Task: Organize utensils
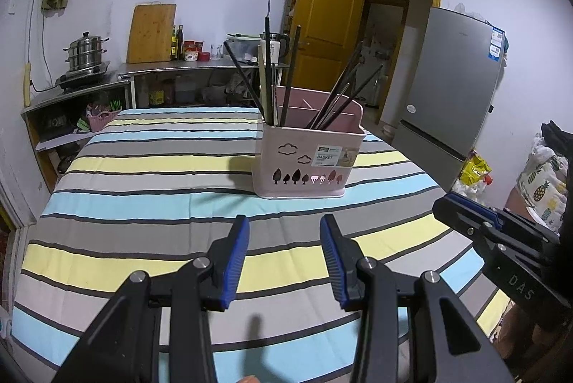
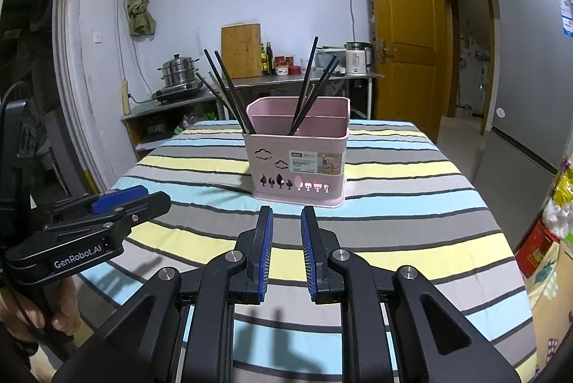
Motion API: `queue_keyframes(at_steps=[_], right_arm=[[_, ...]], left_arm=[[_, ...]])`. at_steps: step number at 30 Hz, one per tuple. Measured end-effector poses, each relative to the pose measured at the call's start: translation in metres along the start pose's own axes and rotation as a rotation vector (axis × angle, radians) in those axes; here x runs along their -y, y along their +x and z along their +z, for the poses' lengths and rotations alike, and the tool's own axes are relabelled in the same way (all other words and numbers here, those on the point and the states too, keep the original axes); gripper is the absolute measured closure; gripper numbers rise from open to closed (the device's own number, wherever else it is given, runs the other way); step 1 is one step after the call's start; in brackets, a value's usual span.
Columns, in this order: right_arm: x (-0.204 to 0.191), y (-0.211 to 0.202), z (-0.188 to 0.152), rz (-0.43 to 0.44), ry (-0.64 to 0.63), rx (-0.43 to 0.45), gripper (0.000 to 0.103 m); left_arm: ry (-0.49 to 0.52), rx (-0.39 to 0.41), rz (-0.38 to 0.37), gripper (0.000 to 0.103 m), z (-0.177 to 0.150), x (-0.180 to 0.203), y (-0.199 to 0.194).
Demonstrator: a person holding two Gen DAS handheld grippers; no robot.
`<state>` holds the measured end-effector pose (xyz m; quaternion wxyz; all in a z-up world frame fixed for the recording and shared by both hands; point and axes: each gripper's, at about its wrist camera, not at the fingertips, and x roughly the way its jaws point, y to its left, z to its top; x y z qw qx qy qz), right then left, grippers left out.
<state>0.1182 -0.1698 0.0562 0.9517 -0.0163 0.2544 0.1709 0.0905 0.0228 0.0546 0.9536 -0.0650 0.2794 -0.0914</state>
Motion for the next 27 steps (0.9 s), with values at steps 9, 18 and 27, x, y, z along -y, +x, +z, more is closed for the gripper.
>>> queue_keyframes(at_steps=[9,18,27], right_arm=[[-0.0006,0.0013,-0.0005,0.002,0.0,0.0,0.087],[-0.0011,0.0014,-0.0012,0.003,-0.003,0.001,0.087],[-0.0002,0.0014,-0.0015,0.003,-0.001,0.0,0.087]], left_arm=[[-0.002,-0.004,0.002,0.06,-0.0015,0.0,0.0009],[-0.002,-0.006,0.006,0.06,-0.0017,-0.0006,0.0012],[0.001,-0.007,0.011,0.06,-0.0025,-0.0023,0.0012]])
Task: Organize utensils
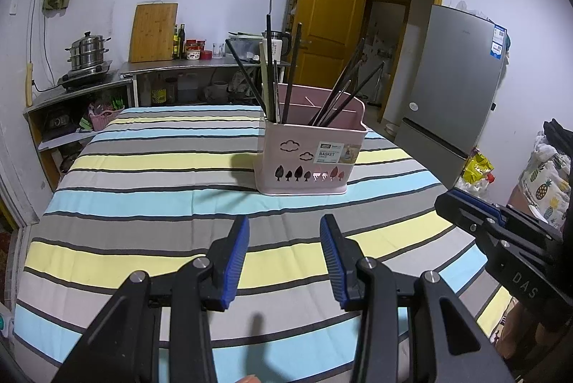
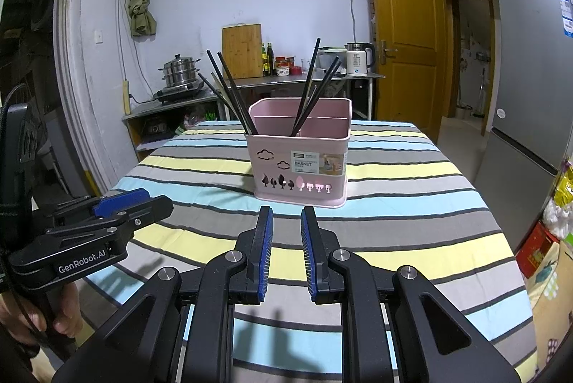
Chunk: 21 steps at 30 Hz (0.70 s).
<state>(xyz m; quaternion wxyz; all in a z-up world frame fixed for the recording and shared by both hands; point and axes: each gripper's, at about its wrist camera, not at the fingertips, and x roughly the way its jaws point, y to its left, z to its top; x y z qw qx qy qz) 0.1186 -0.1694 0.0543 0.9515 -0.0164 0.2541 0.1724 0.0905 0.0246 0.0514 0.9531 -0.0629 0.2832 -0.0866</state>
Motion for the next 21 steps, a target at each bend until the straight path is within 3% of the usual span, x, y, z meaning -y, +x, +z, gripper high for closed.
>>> queue_keyframes(at_steps=[21], right_arm=[[-0.0001,0.0,-0.0021,0.001,-0.001,-0.004,0.087]], left_arm=[[0.011,-0.021,0.023,0.06,-0.006,0.0036,0.0004]])
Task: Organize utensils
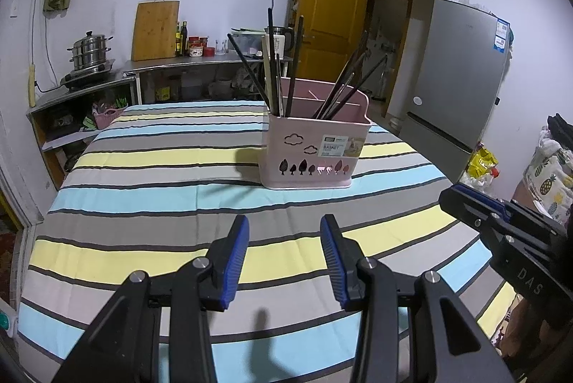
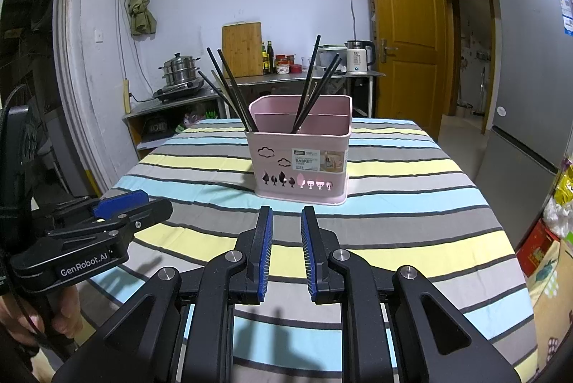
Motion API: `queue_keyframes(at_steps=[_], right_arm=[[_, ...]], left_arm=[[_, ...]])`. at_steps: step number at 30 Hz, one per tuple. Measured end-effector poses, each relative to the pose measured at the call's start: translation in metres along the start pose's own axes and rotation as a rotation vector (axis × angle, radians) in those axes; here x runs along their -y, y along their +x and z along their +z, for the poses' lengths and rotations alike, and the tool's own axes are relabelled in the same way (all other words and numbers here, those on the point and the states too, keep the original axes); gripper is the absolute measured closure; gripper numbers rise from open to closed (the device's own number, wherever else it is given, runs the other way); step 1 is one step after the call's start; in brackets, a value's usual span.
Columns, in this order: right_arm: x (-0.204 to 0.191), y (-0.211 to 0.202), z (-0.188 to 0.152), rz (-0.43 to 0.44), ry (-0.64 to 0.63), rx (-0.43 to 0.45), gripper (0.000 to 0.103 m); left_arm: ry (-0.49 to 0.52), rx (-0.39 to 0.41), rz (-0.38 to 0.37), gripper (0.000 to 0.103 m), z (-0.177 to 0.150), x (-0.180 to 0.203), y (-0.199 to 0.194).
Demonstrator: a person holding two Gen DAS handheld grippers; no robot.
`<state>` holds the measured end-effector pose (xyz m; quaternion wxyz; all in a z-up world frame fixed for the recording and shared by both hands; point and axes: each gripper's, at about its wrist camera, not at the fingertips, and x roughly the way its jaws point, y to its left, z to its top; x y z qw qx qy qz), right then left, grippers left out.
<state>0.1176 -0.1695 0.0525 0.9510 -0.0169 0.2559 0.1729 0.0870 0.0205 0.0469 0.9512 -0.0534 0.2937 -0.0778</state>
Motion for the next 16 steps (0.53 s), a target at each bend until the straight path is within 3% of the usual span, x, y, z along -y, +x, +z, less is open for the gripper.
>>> queue_keyframes(at_steps=[16], right_arm=[[0.0006,0.0001,-0.0003,0.0,0.002,0.0,0.086]], left_arm=[[0.0,-0.009,0.002,0.06,-0.0025,0.0026,0.001]])
